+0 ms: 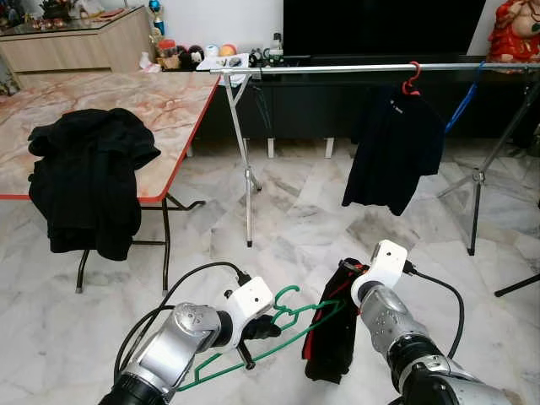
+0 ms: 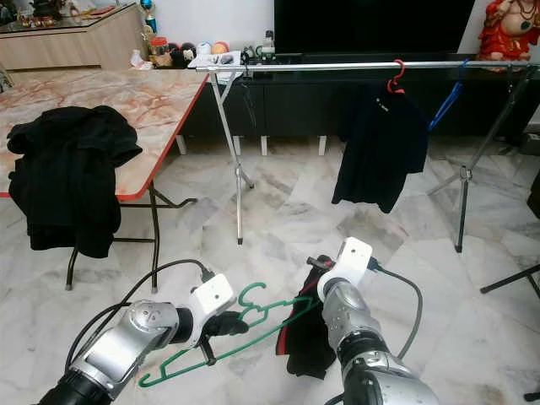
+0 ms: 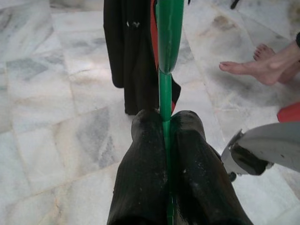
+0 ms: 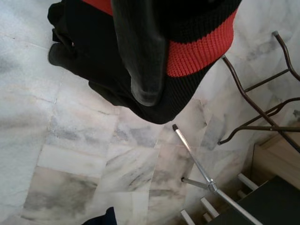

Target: Hang hanger

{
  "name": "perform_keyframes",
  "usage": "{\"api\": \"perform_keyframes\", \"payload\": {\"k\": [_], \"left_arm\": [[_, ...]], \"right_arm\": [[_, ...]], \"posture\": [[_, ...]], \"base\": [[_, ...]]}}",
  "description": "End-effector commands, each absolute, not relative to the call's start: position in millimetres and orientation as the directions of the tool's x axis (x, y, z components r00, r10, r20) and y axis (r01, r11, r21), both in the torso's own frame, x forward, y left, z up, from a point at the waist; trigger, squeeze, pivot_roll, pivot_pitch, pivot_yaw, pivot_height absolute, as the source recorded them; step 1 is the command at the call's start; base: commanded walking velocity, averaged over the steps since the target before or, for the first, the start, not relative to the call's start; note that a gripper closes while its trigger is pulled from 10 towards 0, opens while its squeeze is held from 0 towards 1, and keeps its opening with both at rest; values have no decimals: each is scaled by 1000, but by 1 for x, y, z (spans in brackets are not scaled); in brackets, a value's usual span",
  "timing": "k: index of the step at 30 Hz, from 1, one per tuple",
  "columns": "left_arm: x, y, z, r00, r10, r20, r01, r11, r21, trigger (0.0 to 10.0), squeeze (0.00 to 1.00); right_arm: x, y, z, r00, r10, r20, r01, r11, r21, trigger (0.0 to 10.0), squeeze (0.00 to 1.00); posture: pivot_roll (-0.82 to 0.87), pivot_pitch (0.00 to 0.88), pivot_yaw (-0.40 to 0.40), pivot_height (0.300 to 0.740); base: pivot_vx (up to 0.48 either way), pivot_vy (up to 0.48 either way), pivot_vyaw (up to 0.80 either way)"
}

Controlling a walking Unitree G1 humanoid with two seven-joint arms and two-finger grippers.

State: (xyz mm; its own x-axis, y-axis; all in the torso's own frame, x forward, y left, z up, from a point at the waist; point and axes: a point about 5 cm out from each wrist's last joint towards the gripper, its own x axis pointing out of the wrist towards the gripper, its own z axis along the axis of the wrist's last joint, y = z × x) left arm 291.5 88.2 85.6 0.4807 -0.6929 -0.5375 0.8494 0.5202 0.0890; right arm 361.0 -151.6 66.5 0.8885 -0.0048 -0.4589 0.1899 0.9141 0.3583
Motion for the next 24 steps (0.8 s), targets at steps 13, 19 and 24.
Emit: {"api": "perform_keyframes", "payload": {"k": [13,19,24], "left_arm": [[308,93,91,600,-620,-505,769,622,150,10000,0],[301,85,93,537,-691,-484,817,569,94,10000,0],[299,79,98,516,-731,-446,833,550,63,10000,0]], "right_arm": [[359,-155,64,884,-46,-465,219,920,325,10000,0],[361,-144,69,898,52,-436,119,927,355,10000,0],[365,-133,75,901,120,-416,39,934,355,10000,0]], "posture": [[117,45,41,740],[119,47,44,740],[118,47,45,740]], "base": [[0,0,0],[0,0,0],[0,0,0]]}}
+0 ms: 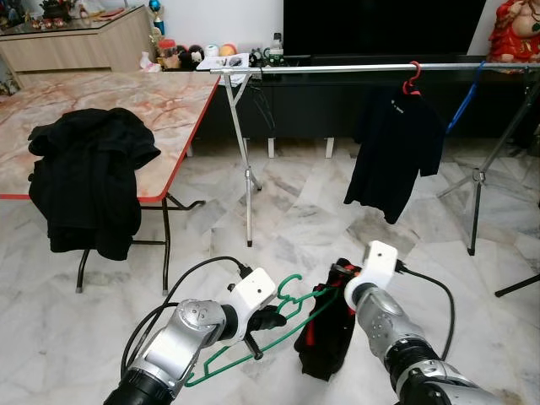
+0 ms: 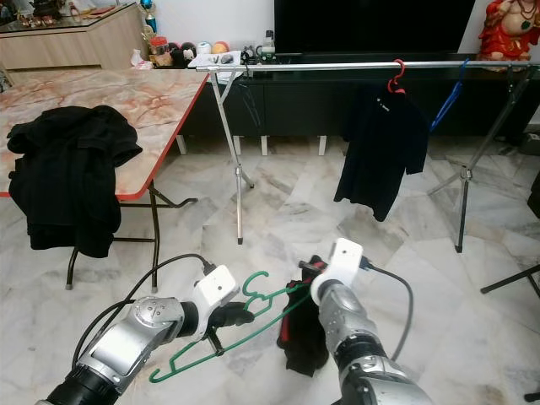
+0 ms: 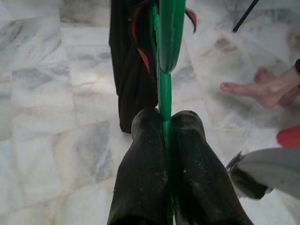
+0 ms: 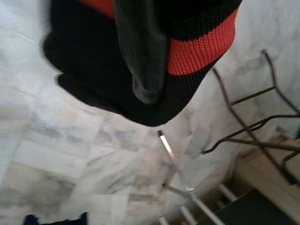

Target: Hang hanger

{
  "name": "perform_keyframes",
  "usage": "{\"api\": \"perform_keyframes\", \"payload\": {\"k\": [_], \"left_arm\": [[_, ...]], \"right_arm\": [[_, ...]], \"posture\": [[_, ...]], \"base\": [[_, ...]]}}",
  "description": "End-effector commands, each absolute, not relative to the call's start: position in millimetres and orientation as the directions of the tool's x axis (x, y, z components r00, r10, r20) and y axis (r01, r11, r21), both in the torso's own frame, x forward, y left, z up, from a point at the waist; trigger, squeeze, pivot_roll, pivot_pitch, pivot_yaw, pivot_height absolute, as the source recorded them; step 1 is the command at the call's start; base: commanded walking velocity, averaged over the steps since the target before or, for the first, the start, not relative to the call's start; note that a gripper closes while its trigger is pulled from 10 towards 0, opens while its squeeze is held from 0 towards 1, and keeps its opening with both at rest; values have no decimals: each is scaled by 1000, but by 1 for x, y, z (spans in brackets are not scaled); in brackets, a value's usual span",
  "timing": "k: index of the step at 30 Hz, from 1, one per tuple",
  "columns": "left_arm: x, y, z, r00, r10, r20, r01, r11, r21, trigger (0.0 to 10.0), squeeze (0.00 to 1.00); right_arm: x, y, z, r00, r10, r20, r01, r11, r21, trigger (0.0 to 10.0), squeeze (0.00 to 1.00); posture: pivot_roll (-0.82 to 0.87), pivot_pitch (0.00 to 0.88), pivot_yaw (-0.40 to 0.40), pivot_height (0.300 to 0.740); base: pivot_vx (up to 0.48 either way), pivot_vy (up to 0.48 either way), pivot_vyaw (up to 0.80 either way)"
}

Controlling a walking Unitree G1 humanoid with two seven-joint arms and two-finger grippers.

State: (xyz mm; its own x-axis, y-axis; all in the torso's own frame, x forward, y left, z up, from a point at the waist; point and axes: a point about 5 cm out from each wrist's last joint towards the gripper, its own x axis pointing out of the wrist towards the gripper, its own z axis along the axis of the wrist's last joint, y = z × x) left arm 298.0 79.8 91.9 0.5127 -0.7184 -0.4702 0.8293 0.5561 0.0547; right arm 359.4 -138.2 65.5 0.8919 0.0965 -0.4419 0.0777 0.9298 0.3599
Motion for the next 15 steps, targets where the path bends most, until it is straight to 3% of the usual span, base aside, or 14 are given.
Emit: {"api": "perform_keyframes", "payload": {"k": [1,9,15], "left_arm": [[302,78,100,535,-723,-437,820,568,66,10000,0],[315,86,99,644,-617,-452,728,676,114,10000,0],[319,92,95,674,-565,-476,692,708,140,10000,0]], "right_arm": [[365,-132,75,900,117,-419,45,933,357,10000,0],[362,-139,70,890,58,-453,113,933,342,10000,0],[361,-148,69,888,-2,-459,175,926,335,10000,0]], "posture": [[118,47,45,740],[121,49,46,740],[118,50,47,740]], "base": [[0,0,0],[0,0,0],[0,0,0]]}}
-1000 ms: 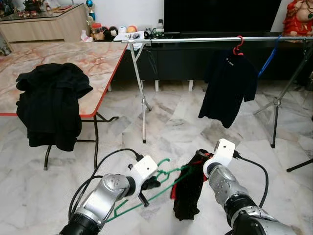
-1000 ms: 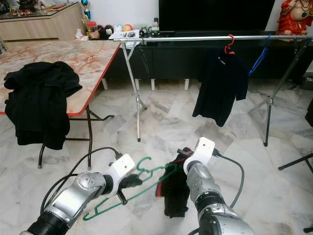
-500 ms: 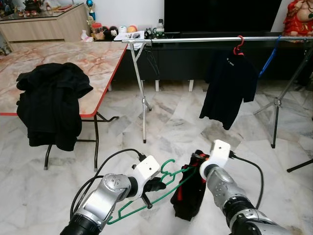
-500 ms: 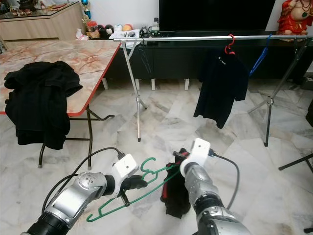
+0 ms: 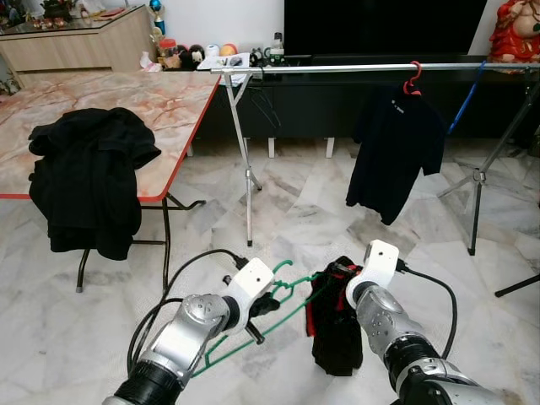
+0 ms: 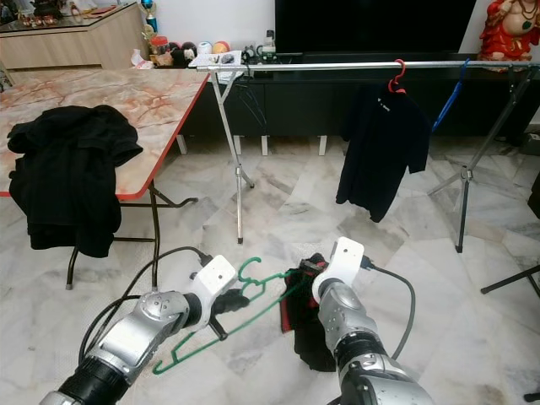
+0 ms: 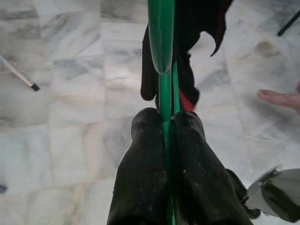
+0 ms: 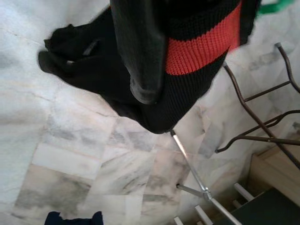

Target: Hang hanger

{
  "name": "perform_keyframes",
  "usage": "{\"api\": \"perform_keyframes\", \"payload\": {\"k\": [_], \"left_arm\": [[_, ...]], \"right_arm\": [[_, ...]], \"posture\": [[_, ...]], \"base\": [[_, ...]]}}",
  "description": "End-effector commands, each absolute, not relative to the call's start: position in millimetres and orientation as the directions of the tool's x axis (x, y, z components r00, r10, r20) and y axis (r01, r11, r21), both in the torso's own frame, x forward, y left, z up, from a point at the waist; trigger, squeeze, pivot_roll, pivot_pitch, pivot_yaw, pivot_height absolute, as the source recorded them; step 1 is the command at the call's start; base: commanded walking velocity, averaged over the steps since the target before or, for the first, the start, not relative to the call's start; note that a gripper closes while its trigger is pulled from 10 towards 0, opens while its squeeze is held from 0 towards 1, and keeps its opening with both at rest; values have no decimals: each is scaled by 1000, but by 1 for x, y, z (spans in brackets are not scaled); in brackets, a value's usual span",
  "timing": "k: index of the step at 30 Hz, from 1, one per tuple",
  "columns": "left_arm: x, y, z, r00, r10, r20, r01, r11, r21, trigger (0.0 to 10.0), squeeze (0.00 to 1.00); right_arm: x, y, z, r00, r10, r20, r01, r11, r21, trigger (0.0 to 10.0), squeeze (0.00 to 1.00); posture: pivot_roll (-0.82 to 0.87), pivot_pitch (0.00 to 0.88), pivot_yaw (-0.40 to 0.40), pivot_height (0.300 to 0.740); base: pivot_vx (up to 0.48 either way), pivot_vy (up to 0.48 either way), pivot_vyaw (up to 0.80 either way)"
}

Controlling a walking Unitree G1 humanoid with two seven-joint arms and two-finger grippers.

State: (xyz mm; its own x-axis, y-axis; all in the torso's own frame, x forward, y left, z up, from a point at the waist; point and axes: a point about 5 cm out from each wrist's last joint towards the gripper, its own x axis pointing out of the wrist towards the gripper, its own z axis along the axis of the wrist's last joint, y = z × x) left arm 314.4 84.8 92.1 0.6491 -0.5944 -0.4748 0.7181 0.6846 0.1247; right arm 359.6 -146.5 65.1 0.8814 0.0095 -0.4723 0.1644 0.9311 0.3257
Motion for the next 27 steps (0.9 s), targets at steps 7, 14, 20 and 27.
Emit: {"api": "perform_keyframes", "payload": {"k": [7,14,20,27], "left_arm": [[313,82,97,619,-642,-453,746,661,83,10000,0],[316,81,100,652,-623,-433,719,689,94,10000,0],[329,94,98,740,-496,-455,616,771,162,10000,0],[331,98,99,761,-474,-442,583,799,148,10000,0]], "right_arm": [[366,-133,78,912,107,-395,31,944,328,10000,0],[370,-122,87,912,148,-384,-5,937,350,10000,0],[371,-125,89,914,124,-386,35,924,381,10000,0],[368,-129,85,912,99,-398,62,926,373,10000,0]], "posture": [[118,50,47,740],[119,48,45,740],[117,48,46,740],[112,48,48,740]], "base": [[0,0,0],[0,0,0],[0,0,0],[0,0,0]]}}
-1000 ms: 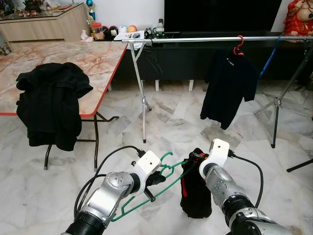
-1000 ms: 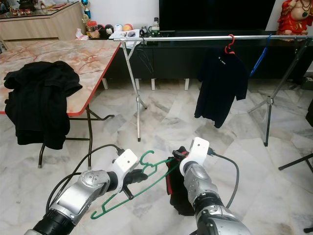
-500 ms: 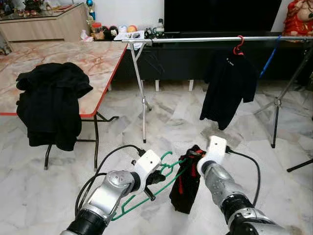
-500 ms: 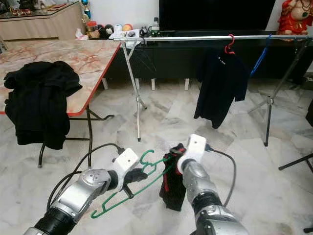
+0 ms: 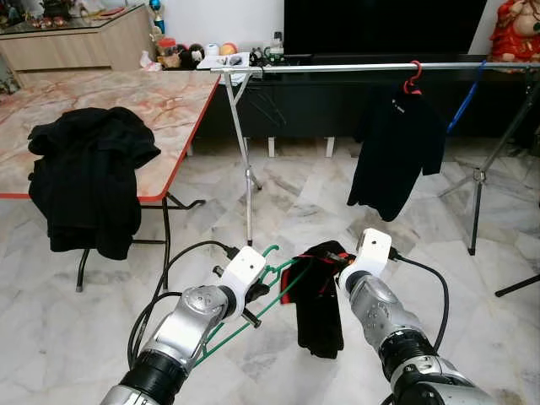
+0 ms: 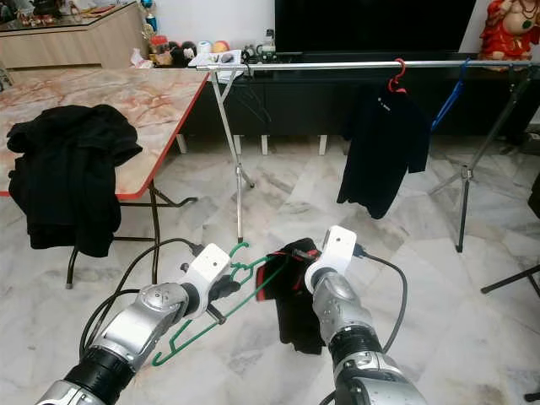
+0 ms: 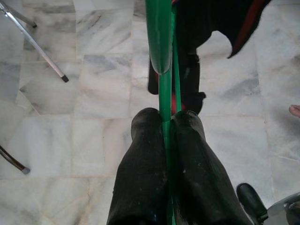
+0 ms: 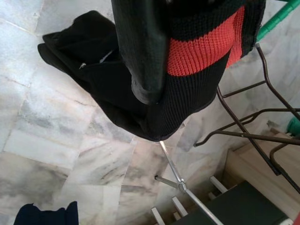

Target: Hang hanger

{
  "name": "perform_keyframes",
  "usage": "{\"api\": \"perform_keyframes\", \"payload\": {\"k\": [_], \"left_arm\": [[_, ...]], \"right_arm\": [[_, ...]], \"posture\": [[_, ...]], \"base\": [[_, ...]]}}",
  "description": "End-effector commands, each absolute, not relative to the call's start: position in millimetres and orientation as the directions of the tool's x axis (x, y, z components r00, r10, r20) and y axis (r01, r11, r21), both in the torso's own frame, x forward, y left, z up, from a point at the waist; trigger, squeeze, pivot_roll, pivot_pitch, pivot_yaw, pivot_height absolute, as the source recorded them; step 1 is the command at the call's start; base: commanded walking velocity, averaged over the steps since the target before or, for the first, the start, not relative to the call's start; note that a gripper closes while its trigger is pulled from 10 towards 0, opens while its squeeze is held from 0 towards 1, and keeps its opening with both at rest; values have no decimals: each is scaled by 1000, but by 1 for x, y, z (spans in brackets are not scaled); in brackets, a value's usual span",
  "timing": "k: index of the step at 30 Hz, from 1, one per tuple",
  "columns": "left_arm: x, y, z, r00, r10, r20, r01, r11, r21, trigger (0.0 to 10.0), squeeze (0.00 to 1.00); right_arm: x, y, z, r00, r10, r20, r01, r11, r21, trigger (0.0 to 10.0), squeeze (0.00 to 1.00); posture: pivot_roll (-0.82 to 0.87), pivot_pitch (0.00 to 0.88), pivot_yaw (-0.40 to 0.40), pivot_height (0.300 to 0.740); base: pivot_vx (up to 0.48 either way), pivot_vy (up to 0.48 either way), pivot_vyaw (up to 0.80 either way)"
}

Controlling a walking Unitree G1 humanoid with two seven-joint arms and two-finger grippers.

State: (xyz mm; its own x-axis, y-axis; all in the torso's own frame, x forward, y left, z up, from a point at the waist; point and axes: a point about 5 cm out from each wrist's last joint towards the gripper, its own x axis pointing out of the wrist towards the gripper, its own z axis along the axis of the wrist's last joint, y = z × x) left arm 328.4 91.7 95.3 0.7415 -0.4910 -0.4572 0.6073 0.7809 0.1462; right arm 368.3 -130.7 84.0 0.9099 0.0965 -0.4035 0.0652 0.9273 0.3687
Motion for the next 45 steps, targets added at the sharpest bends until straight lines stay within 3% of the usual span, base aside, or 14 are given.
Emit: {"api": "perform_keyframes", "payload": {"k": [1,6,8,12,18,22,25,29,35,38,40,45], "left_arm": [[330,95,99,750,-496,-437,599,790,131,10000,0],[321,79,102,679,-614,-403,689,723,59,10000,0],[315,71,106,629,-683,-372,745,666,36,10000,0],[315,70,106,629,-686,-367,746,664,38,10000,0],[331,86,105,753,-526,-396,604,791,99,10000,0],[334,95,101,773,-472,-424,568,812,131,10000,0],[333,98,100,775,-464,-429,561,818,130,10000,0],[333,97,99,777,-464,-426,560,818,131,10000,0],[332,96,97,775,-461,-432,565,812,146,10000,0],[328,90,98,746,-512,-425,608,785,122,10000,0],[326,84,101,726,-563,-395,640,763,88,10000,0],[322,75,105,689,-624,-368,683,729,43,10000,0]], "right_arm": [[368,-127,85,911,119,-395,43,926,376,10000,0],[367,-118,88,910,201,-362,-75,940,333,10000,0],[367,-116,91,911,232,-340,-150,957,250,10000,0],[368,-116,93,911,238,-337,-178,964,197,10000,0],[371,-109,105,914,255,-317,-112,907,407,10000,0],[371,-112,106,926,213,-313,-78,917,392,10000,0],[373,-134,103,939,48,-341,101,908,407,10000,0],[372,-151,98,929,-40,-367,184,912,367,10000,0],[369,-162,96,925,-112,-362,228,928,295,10000,0],[367,-155,91,921,-69,-383,196,933,303,10000,0],[366,-136,89,918,64,-391,73,943,326,10000,0],[367,-121,93,919,137,-370,1,937,348,10000,0]], "posture": [[112,48,48,740],[112,46,49,740],[112,46,49,740],[111,44,49,740],[110,45,50,740],[111,48,53,740],[110,51,52,740],[114,53,50,740],[113,53,49,740],[114,55,49,740],[114,56,50,740],[115,56,49,740]], "base": [[0,0,0],[0,0,0],[0,0,0],[0,0,0],[0,0,0],[0,0,0],[0,0,0],[0,0,0],[0,0,0],[0,0,0],[0,0,0],[0,0,0]]}}
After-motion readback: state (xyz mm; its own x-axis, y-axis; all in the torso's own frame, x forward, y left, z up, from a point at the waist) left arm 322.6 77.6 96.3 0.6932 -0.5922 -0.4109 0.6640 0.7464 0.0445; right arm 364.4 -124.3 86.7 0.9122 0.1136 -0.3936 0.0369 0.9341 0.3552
